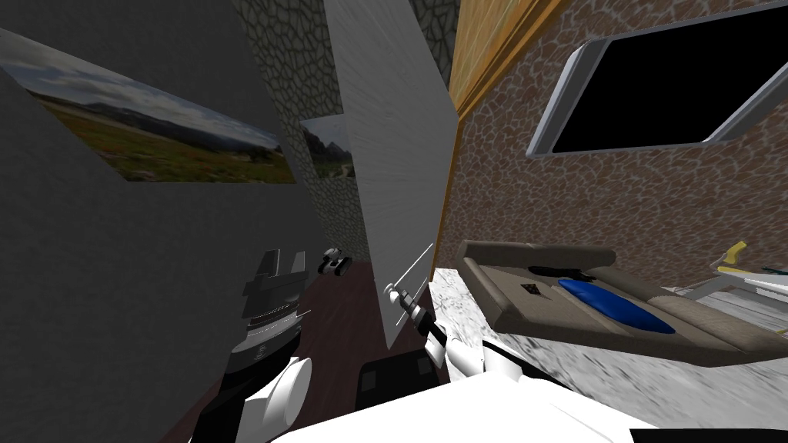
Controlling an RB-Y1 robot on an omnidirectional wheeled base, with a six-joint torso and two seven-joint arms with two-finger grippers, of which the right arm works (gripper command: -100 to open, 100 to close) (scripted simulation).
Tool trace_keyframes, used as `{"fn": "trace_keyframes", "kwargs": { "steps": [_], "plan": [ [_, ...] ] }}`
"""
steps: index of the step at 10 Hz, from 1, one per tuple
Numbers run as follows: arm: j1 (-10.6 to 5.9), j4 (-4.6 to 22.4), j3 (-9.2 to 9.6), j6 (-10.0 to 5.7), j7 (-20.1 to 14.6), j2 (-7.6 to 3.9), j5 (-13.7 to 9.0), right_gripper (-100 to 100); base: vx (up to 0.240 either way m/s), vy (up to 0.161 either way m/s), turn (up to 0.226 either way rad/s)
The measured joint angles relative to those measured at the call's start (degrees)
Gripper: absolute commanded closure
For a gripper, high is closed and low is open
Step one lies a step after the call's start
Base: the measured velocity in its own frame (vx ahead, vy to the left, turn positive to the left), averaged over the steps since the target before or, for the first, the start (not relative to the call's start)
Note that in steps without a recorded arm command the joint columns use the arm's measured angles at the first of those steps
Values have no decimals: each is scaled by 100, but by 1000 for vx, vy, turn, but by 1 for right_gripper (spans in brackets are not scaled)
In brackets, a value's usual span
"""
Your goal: Push the door open
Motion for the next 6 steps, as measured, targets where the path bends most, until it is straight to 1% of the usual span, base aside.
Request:
{"fn": "trace_keyframes", "kwargs": {
  "steps": [1, 4, 5, 6],
  "plan": [
    [-5, 19, 28, -1, -157, 12, -54, 100, 54, 46, -85],
    [8, -41, 103, 90, -591, 39, -228, 100, 44, 40, -21],
    [34, -113, 118, 118, -698, 15, -258, 100, 36, 31, -48],
    [33, -100, 147, 116, -838, 32, -311, 100, 27, 25, -24]
  ]
}}
